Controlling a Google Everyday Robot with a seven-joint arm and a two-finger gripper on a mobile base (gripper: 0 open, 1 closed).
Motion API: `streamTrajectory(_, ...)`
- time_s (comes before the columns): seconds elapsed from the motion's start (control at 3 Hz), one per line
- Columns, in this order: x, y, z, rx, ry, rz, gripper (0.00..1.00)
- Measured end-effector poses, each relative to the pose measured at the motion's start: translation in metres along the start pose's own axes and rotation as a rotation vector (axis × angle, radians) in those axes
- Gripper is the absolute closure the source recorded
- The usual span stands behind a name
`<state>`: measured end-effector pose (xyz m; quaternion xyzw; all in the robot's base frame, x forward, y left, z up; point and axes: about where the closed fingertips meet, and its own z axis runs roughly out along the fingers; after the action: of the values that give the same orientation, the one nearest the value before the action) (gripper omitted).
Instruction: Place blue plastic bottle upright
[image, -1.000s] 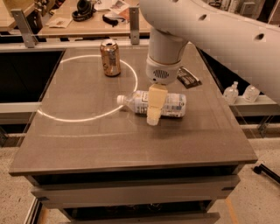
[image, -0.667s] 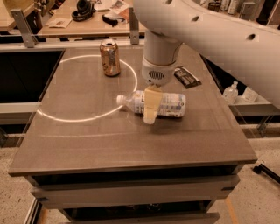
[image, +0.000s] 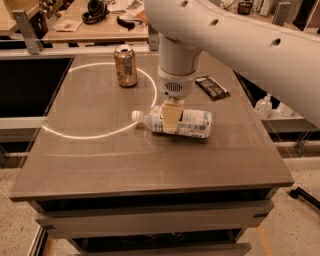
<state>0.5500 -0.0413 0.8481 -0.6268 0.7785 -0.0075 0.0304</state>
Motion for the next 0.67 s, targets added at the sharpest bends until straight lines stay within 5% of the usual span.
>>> streamTrajectory(0.33, 0.004, 0.003, -0.03, 0.025, -0.096, -0.023, 0.87)
streamTrajectory(0.67, 0.014, 0.007, -0.085, 0.078, -0.303, -0.071, 1.0)
